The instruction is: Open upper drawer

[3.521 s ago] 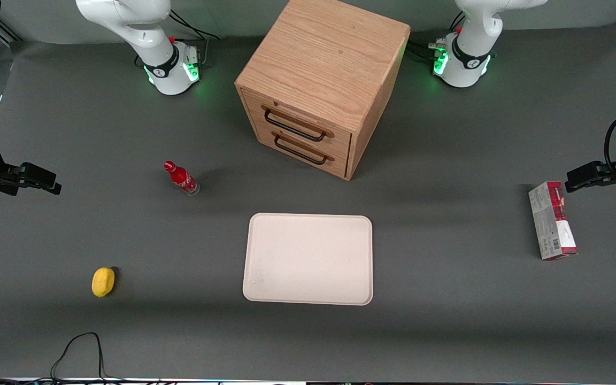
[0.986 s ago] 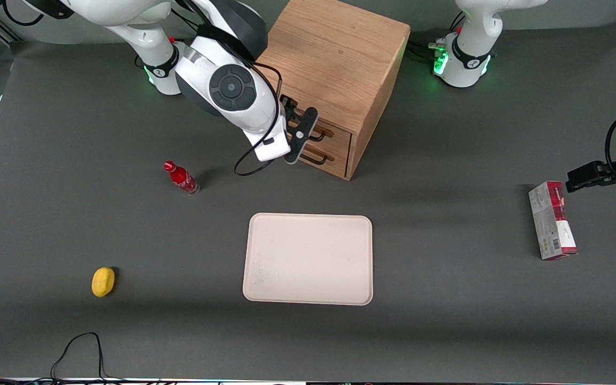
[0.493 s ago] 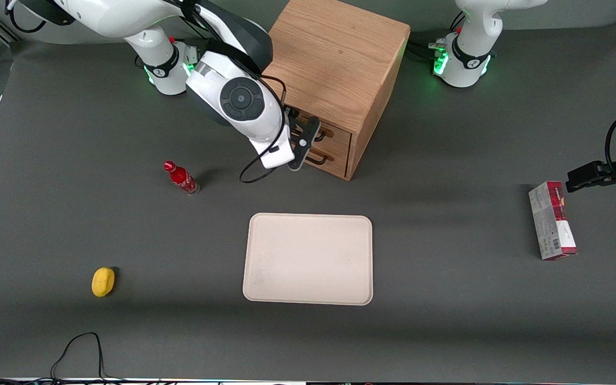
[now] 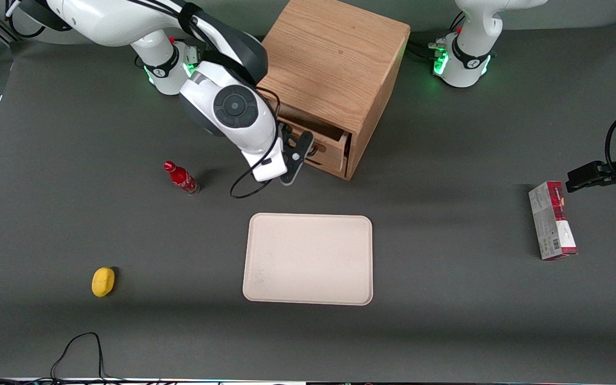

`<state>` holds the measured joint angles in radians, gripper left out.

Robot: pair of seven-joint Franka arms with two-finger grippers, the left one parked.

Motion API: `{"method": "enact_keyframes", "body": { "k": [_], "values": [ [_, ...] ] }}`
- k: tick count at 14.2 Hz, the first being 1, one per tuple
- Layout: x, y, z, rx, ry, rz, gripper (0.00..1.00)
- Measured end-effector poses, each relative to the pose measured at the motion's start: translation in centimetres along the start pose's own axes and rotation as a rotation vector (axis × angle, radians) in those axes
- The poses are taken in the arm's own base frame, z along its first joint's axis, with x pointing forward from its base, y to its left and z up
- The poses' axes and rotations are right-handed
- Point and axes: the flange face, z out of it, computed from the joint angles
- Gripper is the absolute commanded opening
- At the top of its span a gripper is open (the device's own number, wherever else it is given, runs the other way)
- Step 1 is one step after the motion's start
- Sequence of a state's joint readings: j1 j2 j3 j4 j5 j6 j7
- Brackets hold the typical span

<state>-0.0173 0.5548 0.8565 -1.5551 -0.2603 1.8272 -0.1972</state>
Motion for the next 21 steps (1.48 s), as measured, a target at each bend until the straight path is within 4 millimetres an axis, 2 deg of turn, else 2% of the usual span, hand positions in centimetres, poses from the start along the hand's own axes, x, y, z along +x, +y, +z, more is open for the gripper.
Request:
{"method": "enact_keyframes", "body": {
  "k": [5,7,9,12,14,15,18,19,21],
  "values": [
    [-1.7,8.4,-1.5,-0.04,0.035,0.005,1.0],
    [-2.1,10.8,-2.2,-0.046,0.057,0.028,1.0],
    [-2.4,12.1,-2.8,-0.053,0.072,0.049,1.0],
    [-2.4,12.8,-4.3,-0.076,0.093,0.058,1.0],
    [-2.7,13.9,-6.9,-0.121,0.132,0.073,1.0],
    [-3.3,15.2,-9.0,-0.145,0.165,0.097,1.0],
    [-6.9,19.7,-14.7,-0.183,0.26,0.195,1.0],
    [-9.0,20.9,-16.3,-0.17,0.265,0.24,1.0],
    [-14.6,22.6,-18.9,-0.136,0.191,0.355,1.0]
  ]
}}
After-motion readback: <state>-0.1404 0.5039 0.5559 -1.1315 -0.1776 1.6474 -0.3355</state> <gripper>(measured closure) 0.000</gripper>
